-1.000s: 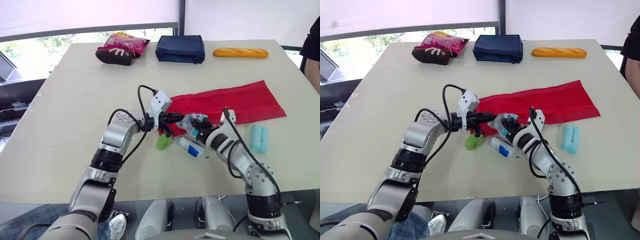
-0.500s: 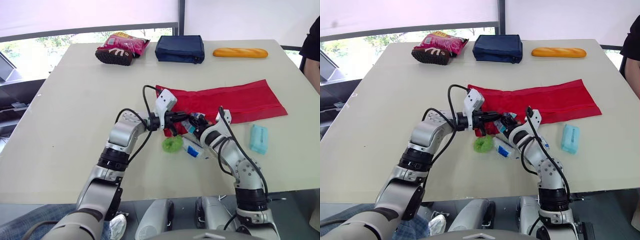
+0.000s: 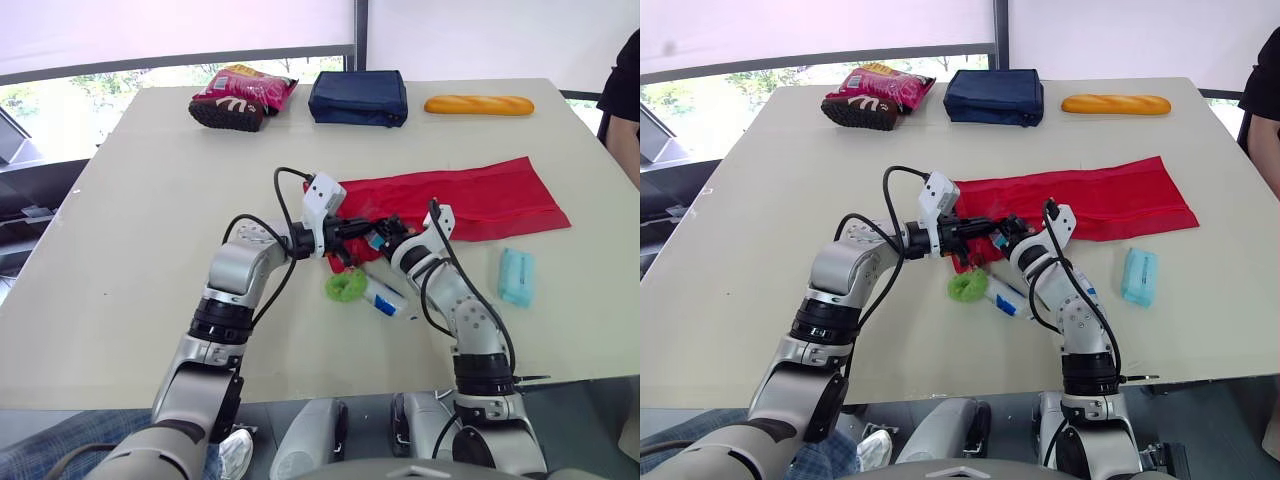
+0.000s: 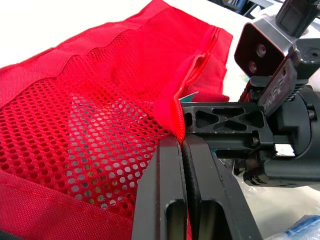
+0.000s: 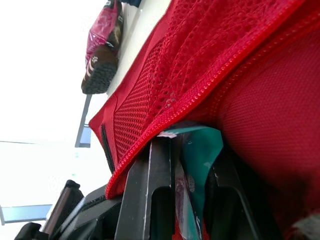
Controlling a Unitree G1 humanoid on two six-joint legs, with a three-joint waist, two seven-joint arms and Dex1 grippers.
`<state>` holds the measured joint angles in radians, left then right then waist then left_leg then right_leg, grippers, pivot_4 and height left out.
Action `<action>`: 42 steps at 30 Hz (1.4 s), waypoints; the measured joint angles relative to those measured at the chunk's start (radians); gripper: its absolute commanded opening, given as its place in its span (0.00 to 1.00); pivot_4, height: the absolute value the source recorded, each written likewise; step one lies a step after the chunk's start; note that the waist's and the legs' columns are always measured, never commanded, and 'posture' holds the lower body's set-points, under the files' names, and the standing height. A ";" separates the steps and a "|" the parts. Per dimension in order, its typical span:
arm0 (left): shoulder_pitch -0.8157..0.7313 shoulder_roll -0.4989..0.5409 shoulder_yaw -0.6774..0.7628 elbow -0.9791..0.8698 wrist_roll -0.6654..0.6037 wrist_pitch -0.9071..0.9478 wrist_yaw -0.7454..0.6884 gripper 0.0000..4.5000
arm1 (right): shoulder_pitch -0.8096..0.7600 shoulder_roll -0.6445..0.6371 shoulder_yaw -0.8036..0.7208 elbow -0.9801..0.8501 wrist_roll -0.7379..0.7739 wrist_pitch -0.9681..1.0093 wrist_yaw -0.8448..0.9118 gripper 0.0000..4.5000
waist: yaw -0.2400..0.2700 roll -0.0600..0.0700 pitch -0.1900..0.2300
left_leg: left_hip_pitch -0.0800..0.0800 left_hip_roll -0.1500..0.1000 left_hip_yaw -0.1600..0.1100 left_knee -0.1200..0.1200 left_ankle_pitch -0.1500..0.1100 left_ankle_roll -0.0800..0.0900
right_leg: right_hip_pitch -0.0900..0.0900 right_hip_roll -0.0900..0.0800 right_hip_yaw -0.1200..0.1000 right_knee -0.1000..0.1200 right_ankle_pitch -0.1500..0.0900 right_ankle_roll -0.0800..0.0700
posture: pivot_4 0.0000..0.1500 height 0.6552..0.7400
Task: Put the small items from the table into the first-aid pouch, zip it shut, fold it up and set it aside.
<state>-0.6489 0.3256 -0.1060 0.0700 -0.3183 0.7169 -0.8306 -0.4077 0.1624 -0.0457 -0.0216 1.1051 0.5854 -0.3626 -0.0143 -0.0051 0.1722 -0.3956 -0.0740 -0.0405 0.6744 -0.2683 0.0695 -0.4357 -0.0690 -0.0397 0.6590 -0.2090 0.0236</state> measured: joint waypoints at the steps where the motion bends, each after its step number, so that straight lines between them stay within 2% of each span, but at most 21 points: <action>1: 0.000 -0.002 0.001 0.000 -0.001 0.000 0.000 0.00 | 0.000 0.000 0.003 0.003 -0.002 0.005 0.001 0.02 | 0.000 0.000 0.000 | 0.000 0.000 0.000 0.000 0.000 0.000 | 0.000 0.000 0.000 0.000 0.000 0.000 | 1.00 0.99; 11: 0.025 -0.002 0.016 -0.016 -0.010 -0.002 0.005 0.00 | -0.047 -0.001 0.010 0.067 -0.073 0.018 0.036 0.02 | -0.002 0.000 0.000 | 0.001 0.000 0.001 0.000 0.000 0.000 | 0.000 0.000 0.001 0.001 0.000 0.000 | 1.00 0.99; 13: 0.025 -0.003 0.018 -0.013 -0.009 -0.010 0.005 0.00 | -0.047 -0.001 0.007 0.070 -0.076 0.016 0.041 0.27 | -0.002 0.000 0.000 | 0.001 0.000 0.001 0.000 0.000 0.000 | 0.000 0.000 0.001 0.001 0.000 0.000 | 1.00 0.99; 14: 0.024 -0.004 0.020 -0.013 -0.012 -0.019 0.004 0.00 | -0.048 -0.001 0.005 0.069 -0.076 0.014 0.043 0.27 | -0.002 0.000 0.000 | 0.001 0.000 0.001 0.000 0.000 0.000 | 0.000 0.000 0.001 0.001 0.000 0.000 | 1.00 0.99; 15: 0.022 -0.003 0.022 -0.013 -0.012 -0.025 0.004 0.00 | -0.051 -0.002 0.004 0.069 -0.076 0.015 0.044 0.38 | -0.001 0.000 -0.001 | 0.001 0.000 0.001 0.000 0.000 0.000 | 0.000 0.000 0.001 0.001 0.000 0.000 | 1.00 0.99; 16: 0.016 -0.003 0.027 -0.013 -0.018 -0.036 0.002 0.00 | -0.054 -0.002 -0.001 0.066 -0.076 0.015 0.045 0.45 | 0.000 0.000 -0.002 | 0.001 0.000 0.001 0.000 0.000 0.000 | 0.000 0.000 0.001 0.001 0.000 0.000 | 1.00 0.99; 28: 0.007 0.005 0.028 0.026 -0.021 -0.073 -0.024 0.00 | -0.054 -0.006 -0.015 0.032 -0.101 0.076 0.027 0.45 | 0.002 -0.001 -0.003 | 0.002 0.000 0.001 0.000 0.000 0.000 | 0.001 0.000 0.001 0.001 0.000 0.000 | 1.00 0.99; 35: 0.005 -0.001 0.014 0.053 -0.034 -0.092 -0.045 0.00 | -0.042 -0.030 -0.043 -0.021 -0.115 0.167 0.022 0.45 | 0.002 -0.001 -0.003 | 0.002 0.000 0.001 0.000 0.000 0.000 | 0.001 0.000 0.001 0.001 0.000 0.000 | 1.00 0.99; 42: -0.013 0.010 0.026 0.140 0.004 -0.124 0.001 0.00 | -0.010 -0.045 -0.035 -0.125 -0.079 0.303 0.030 0.45 | 0.000 -0.001 -0.003 | 0.001 0.000 0.002 -0.001 0.000 0.000 | 0.000 0.000 0.002 0.000 0.000 0.000 | 1.00 0.99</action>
<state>-0.6623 0.3359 -0.0798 0.2100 -0.3143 0.5934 -0.8292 -0.4179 0.1173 -0.0811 -0.1471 1.0263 0.8887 -0.3329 -0.0144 -0.0058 0.1689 -0.3943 -0.0738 -0.0387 0.6732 -0.2683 0.0694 -0.4361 -0.0692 -0.0381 0.6594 -0.2091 0.0236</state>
